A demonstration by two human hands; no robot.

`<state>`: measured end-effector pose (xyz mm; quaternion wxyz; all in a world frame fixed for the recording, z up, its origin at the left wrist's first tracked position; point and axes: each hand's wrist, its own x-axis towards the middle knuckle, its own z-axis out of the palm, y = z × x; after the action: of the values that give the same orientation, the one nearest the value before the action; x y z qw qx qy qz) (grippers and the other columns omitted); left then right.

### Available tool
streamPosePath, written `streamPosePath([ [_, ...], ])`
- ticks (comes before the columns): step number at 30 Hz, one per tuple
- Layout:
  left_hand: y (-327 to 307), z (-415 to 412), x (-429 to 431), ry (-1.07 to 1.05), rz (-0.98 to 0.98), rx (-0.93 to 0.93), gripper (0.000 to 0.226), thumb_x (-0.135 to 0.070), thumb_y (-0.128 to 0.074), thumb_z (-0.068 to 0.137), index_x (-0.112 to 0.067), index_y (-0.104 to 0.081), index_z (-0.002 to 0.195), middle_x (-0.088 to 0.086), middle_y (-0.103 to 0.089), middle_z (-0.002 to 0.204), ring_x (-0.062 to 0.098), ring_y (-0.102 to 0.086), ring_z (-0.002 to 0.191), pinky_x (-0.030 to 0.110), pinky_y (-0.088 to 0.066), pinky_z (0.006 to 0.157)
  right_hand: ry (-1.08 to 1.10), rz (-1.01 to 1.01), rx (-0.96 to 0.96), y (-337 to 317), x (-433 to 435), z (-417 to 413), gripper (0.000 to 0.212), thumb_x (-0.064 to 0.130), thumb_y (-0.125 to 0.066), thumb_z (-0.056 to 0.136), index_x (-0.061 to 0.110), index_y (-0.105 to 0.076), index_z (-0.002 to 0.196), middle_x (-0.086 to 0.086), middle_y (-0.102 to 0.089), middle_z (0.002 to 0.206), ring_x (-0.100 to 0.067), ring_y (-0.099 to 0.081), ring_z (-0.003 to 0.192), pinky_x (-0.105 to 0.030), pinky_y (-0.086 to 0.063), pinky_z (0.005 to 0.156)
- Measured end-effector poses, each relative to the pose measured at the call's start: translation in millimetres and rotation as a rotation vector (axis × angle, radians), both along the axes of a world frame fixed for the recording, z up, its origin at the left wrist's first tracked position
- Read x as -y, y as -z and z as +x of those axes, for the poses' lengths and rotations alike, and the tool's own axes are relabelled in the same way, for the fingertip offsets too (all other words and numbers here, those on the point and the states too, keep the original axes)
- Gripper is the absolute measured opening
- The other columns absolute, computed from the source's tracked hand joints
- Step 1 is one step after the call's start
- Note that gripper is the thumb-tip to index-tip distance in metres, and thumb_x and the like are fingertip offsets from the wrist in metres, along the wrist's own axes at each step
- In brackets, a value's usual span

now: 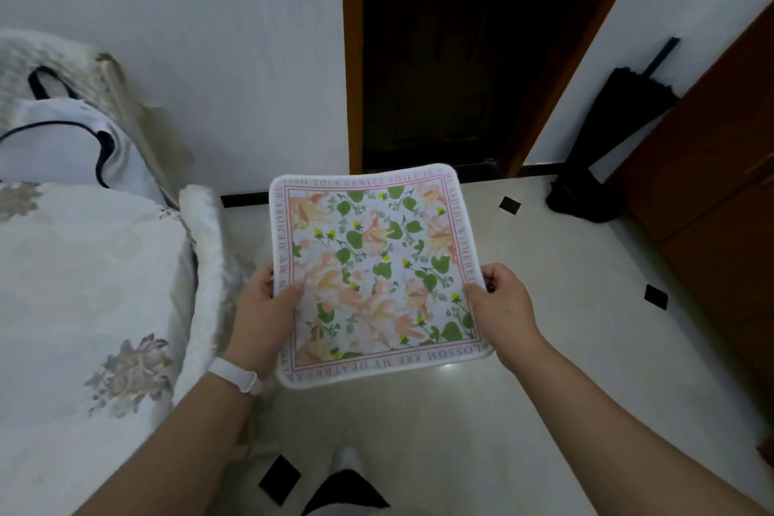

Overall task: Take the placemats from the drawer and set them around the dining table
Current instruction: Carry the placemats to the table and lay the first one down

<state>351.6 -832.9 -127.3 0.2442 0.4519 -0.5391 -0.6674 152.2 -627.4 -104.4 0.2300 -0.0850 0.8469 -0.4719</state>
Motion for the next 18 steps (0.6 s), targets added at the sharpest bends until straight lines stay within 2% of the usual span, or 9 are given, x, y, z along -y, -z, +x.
streamPosePath([
  [4, -3, -25, 47, -0.029, 0.001, -0.005, 0.018, -0.006, -0.057, 0.093, -0.016, -0.061, 0.108, 0.006, -0.072, 0.104, 0.027, -0.072, 0.09, 0.048, -0.059, 0.075, -0.016, -0.003, 0.008, -4, 50, -27, 0.003, 0.013, -0.057, 0.092, 0.016, -0.059, 0.092, -0.004, -0.07, 0.09, -0.02, -0.073, 0.076, -0.035, -0.061, 0.06],
  [12, 2, -84, 104, -0.104, 0.08, -0.033, 0.019, -0.003, -0.055, 0.093, -0.013, -0.06, 0.108, 0.01, -0.072, 0.105, 0.031, -0.071, 0.091, 0.052, -0.057, 0.078, -0.087, 0.011, 0.026, 5, 120, -103, 0.003, 0.015, -0.058, 0.094, 0.015, -0.06, 0.092, -0.003, -0.071, 0.09, -0.019, -0.073, 0.074, -0.034, -0.061, 0.058],
  [18, 5, -142, 147, -0.263, 0.082, 0.004, 0.017, -0.005, -0.056, 0.094, -0.014, -0.06, 0.107, 0.011, -0.072, 0.104, 0.032, -0.072, 0.089, 0.055, -0.057, 0.077, -0.278, -0.002, 0.033, 16, 205, -190, 0.003, 0.015, -0.058, 0.094, 0.016, -0.06, 0.092, -0.002, -0.071, 0.089, -0.016, -0.072, 0.072, -0.03, -0.057, 0.055],
])
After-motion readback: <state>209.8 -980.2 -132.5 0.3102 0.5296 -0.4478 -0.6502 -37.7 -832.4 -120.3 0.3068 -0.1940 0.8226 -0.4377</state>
